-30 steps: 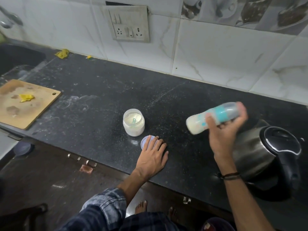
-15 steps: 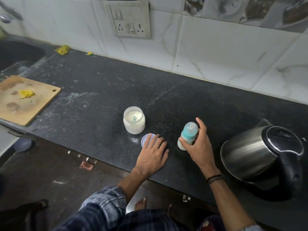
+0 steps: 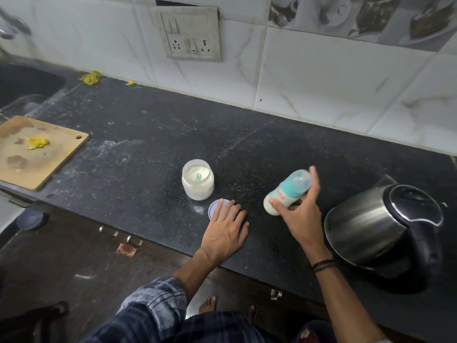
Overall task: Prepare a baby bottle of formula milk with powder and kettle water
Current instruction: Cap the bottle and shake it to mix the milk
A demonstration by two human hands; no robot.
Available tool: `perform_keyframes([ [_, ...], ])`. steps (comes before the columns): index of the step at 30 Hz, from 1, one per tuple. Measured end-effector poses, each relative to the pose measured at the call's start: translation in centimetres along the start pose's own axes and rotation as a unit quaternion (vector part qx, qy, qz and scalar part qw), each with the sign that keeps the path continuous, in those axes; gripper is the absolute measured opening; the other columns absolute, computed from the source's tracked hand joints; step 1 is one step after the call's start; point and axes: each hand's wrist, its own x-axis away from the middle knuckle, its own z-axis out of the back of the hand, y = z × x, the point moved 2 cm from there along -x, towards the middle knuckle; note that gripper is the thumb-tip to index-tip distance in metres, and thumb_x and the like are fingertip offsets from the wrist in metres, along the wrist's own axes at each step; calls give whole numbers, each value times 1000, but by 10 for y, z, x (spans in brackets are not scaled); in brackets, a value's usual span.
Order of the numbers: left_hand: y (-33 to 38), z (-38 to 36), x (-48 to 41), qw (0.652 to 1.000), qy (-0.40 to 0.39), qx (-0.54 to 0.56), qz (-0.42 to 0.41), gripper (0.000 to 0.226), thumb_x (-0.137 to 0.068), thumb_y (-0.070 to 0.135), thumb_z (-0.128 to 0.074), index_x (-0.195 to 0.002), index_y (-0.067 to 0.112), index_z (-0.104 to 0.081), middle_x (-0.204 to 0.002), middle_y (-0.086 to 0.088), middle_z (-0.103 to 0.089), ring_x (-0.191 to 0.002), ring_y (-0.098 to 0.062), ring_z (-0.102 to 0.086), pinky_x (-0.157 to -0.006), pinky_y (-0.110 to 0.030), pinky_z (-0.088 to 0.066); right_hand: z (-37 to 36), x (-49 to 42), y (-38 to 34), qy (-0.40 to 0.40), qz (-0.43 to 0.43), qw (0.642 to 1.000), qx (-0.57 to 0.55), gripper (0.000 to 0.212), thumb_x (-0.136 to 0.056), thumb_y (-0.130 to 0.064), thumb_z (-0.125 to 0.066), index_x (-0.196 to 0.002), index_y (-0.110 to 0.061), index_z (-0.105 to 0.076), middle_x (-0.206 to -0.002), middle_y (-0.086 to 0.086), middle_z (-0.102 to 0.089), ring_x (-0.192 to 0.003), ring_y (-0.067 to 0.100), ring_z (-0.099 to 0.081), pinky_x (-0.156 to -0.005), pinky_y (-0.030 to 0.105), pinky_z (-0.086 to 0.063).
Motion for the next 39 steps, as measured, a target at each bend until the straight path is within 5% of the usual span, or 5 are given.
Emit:
perform_keyframes([
  [5,1,-2,0,1000,16,6,-1,39,-108,44,-45,-126,18,-67,-133,-2,-62,-136,-27,-51,-122,-49,-32,9,6,-48,101,19,955,-279,117,-71,-16,-94,-156,-42,-19,-142,-10,-58,-123,23,-68,-93,50,-62],
  [12,3,7,-1,1000,6,2,3,39,-107,43,-47,-125,18,-70,-133,-3,-65,-135,-28,-55,-120,-50,-39,29,-7,-80,149,27,933,-327,113,-73,-21,-96,-156,-32,-20,-142,8,-53,-112,20,-71,-69,46,-65],
  [23,4,13,0,1000,7,-6,-8,38,-106,43,-49,-124,18,-71,-133,-3,-66,-134,-27,-57,-121,-48,-37,39,-15,-89,61,58,959,-271,98,-74,-8,-90,-149,-37,-32,-140,10,-50,-107,21,-68,-86,42,-63],
  [29,4,13,0,1000,4,-5,-6,39,-107,43,-48,-125,17,-71,-134,-4,-67,-134,-27,-58,-121,-49,-38,34,-19,-86,80,-13,955,-284,94,-76,-15,-89,-147,-36,-32,-132,9,-57,-100,18,-72,-65,37,-63],
  [39,4,11,-2,1000,10,-2,0,38,-106,43,-48,-124,18,-71,-133,-3,-66,-135,-26,-55,-121,-48,-36,43,-25,-70,125,-13,943,-307,86,-81,-4,-85,-147,-31,-36,-125,-7,-62,-100,13,-71,-75,32,-61],
])
